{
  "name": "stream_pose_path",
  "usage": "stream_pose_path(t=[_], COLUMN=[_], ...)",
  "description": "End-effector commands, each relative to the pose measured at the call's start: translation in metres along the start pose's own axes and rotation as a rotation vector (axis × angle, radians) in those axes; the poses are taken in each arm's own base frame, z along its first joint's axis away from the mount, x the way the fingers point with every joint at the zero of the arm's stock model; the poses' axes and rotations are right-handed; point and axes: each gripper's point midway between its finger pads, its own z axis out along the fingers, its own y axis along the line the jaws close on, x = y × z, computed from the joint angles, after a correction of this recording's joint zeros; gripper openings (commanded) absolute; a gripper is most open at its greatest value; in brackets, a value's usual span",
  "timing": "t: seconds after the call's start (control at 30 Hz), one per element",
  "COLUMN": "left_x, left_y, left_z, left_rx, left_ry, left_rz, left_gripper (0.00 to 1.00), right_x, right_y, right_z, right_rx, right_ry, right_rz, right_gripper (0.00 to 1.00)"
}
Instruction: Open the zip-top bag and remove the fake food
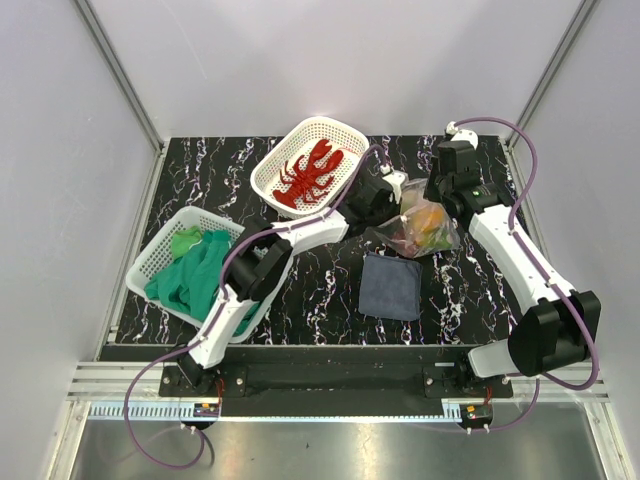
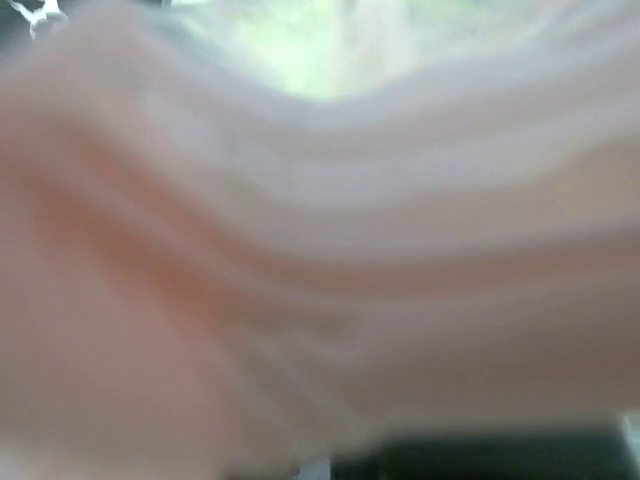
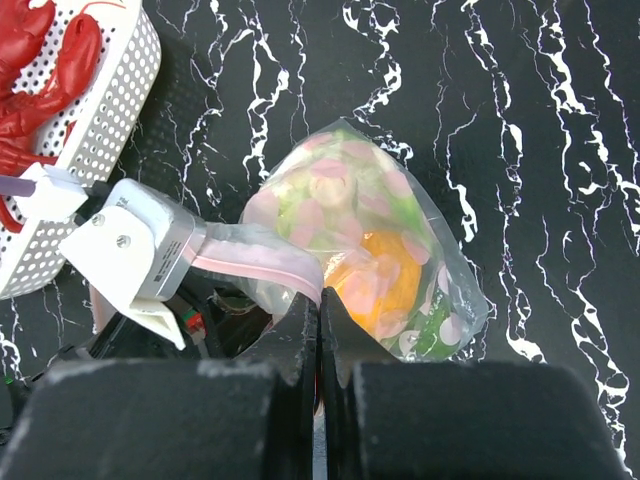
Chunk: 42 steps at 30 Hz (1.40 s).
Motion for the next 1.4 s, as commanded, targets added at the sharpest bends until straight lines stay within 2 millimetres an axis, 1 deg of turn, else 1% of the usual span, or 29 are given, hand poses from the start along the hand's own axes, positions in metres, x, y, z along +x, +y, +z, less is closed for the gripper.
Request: stream_pose_path(t=[0.0, 0.03, 0.07, 0.1, 0.13, 0.2, 0.23, 0.3, 0.47, 0.57, 0.6, 0.67, 0.7, 0.77, 0.83, 0.87, 0.9, 0.93, 0.97, 1.0, 1.07, 1.1, 1.13, 1.17, 1.2, 1.23, 1.3, 1.37], left_x=[-0.035, -0.046, -0.050, -0.054, -0.065, -0.071, -0.078, -0.080, -0.096, -0.107, -0.114, -0.118, -0.126, -0.129, -0.137, -0.139, -0.144, -0.148, -0.149, -0.155, -0.167, -0.168, -0.181, -0.187, -0.185, -0.196, -0.202, -0.207], left_y=[-0.010, -0.016, -0.019, -0.022, -0.029, -0.034, -0.039, -0.046, -0.071, -0.080, -0.086, -0.093, -0.093, -0.088, -0.076, -0.074, -0.070, -0.070, -0.077, -0.077, -0.090, -0.094, -0.101, -0.103, -0.103, -0.109, -0.114, -0.123], left_z=[-0.036, -0.046, -0.052, -0.056, -0.066, -0.075, -0.083, -0.089, -0.108, -0.117, -0.120, -0.122, -0.124, -0.125, -0.126, -0.126, -0.127, -0.129, -0.131, -0.134, -0.141, -0.142, -0.149, -0.151, -0.150, -0.154, -0.157, -0.162], left_rx=[0.020, 0.032, 0.038, 0.047, 0.064, 0.073, 0.082, 0.108, 0.193, 0.210, 0.226, 0.236, 0.216, 0.172, 0.093, 0.074, 0.040, 0.024, 0.028, 0.005, 0.027, 0.029, 0.033, 0.025, 0.026, 0.035, 0.053, 0.092], left_ry=[-0.064, -0.087, -0.095, -0.103, -0.123, -0.129, -0.145, -0.145, -0.169, -0.193, -0.207, -0.214, -0.237, -0.244, -0.280, -0.291, -0.314, -0.330, -0.343, -0.364, -0.394, -0.391, -0.420, -0.426, -0.407, -0.431, -0.449, -0.460], left_rz=[0.026, 0.030, 0.037, 0.038, 0.042, 0.052, 0.055, 0.053, 0.039, 0.041, 0.048, 0.064, 0.071, 0.101, 0.136, 0.156, 0.181, 0.250, 0.281, 0.295, 0.318, 0.314, 0.297, 0.283, 0.253, 0.237, 0.190, 0.162], left_gripper=[0.06, 0.05, 0.02, 0.00, 0.00, 0.00, 0.00, 0.00, 0.00, 0.00, 0.00, 0.00, 0.00, 0.00, 0.00, 0.00, 0.00, 0.00, 0.00, 0.00, 0.00, 0.00, 0.00, 0.00, 0.00, 0.00, 0.00, 0.00], right_x=[-0.027, -0.027, -0.027, -0.028, -0.028, -0.029, -0.027, -0.026, -0.025, -0.030, -0.031, -0.040, -0.044, -0.055, -0.063, -0.065, -0.067, -0.068, -0.068, -0.070, -0.073, -0.077, -0.078, -0.080, -0.082, -0.082, -0.079, -0.075], right_y=[-0.013, -0.014, -0.012, -0.011, -0.010, -0.010, -0.010, -0.010, -0.010, -0.006, -0.004, 0.005, 0.009, 0.015, 0.014, 0.012, 0.010, 0.009, 0.011, 0.014, 0.020, 0.024, 0.026, 0.028, 0.032, 0.034, 0.040, 0.041], right_z=[-0.003, -0.003, -0.002, -0.002, -0.001, 0.000, 0.000, 0.002, 0.001, -0.006, -0.008, -0.017, -0.021, -0.032, -0.040, -0.042, -0.046, -0.048, -0.050, -0.055, -0.060, -0.065, -0.068, -0.070, -0.074, -0.076, -0.076, -0.071], right_rx=[0.063, 0.065, 0.059, 0.054, 0.052, 0.052, 0.052, 0.050, 0.048, 0.019, 0.008, -0.043, -0.064, -0.103, -0.102, -0.099, -0.092, -0.093, -0.102, -0.125, -0.158, -0.186, -0.198, -0.211, -0.234, -0.249, -0.278, -0.276], right_ry=[-0.110, -0.116, -0.122, -0.127, -0.125, -0.127, -0.123, -0.122, -0.126, -0.139, -0.142, -0.158, -0.165, -0.189, -0.213, -0.219, -0.231, -0.234, -0.236, -0.237, -0.237, -0.242, -0.240, -0.243, -0.245, -0.240, -0.225, -0.209], right_rz=[0.005, 0.009, 0.009, 0.013, 0.010, 0.016, 0.017, 0.025, 0.032, 0.054, 0.062, 0.098, 0.110, 0.129, 0.134, 0.130, 0.132, 0.134, 0.136, 0.139, 0.148, 0.151, 0.159, 0.164, 0.166, 0.176, 0.187, 0.188], right_gripper=[0.00, 0.00, 0.00, 0.00, 0.00, 0.00, 0.00, 0.00, 0.00, 0.00, 0.00, 0.00, 0.00, 0.00, 0.00, 0.00, 0.00, 0.00, 0.00, 0.00, 0.00, 0.00, 0.00, 0.00, 0.00, 0.00, 0.00, 0.00])
